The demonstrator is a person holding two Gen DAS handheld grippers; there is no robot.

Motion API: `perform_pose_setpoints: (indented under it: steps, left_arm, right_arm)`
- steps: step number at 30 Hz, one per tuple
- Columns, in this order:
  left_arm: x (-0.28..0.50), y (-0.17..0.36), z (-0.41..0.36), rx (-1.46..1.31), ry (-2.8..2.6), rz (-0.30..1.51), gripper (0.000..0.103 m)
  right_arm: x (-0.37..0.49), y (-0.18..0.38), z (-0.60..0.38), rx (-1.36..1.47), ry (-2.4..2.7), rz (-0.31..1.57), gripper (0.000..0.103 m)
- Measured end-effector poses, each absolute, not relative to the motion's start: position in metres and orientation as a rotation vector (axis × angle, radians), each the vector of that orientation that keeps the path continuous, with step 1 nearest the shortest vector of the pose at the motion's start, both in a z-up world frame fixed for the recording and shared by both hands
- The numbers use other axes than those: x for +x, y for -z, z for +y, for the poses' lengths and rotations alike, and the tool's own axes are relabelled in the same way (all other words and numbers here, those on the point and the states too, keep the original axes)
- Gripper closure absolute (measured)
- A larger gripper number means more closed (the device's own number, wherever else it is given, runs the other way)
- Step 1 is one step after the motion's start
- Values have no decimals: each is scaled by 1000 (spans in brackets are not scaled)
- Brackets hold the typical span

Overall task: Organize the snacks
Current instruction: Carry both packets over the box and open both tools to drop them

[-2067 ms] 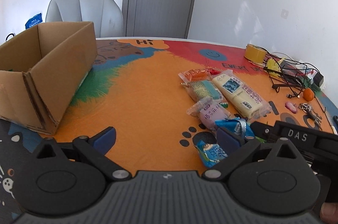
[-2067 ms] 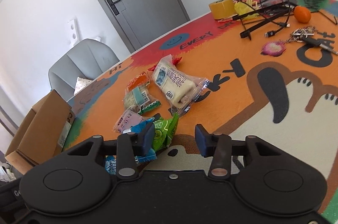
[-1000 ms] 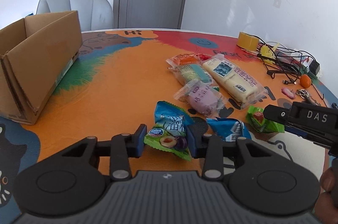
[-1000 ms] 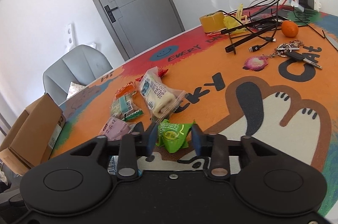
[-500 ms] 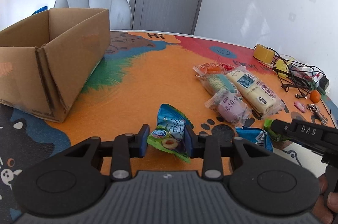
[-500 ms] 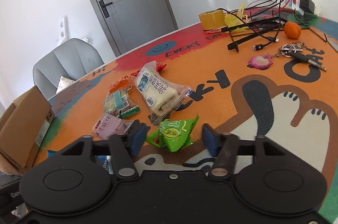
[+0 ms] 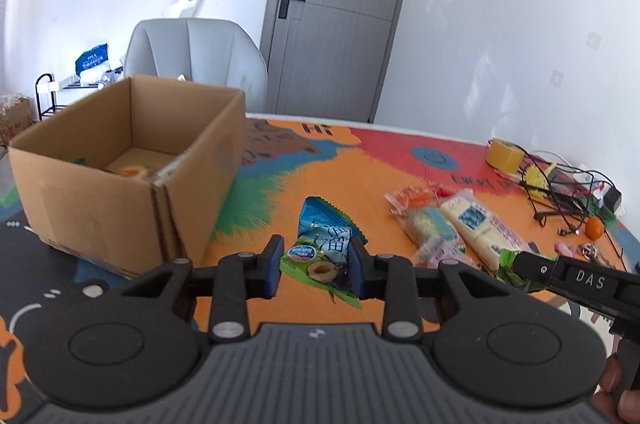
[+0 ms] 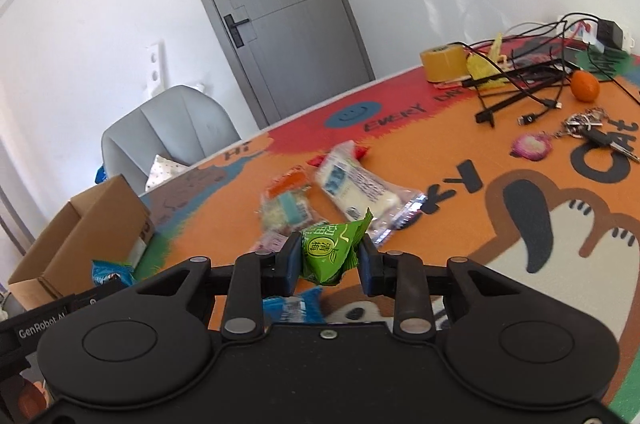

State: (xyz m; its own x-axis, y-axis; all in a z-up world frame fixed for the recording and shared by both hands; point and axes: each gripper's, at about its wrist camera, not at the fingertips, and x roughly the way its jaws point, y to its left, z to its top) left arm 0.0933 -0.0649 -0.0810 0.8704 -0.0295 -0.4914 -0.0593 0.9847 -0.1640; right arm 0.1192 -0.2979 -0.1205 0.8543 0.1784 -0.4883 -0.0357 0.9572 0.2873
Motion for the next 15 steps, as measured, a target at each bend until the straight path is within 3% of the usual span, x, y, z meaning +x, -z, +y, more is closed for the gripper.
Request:
perform_pose_setpoints:
  steps: [15]
  left_arm:
    - [85, 46, -20, -199, -79, 393, 71]
  right_arm:
    - [118, 95, -238, 192, -204, 491, 73]
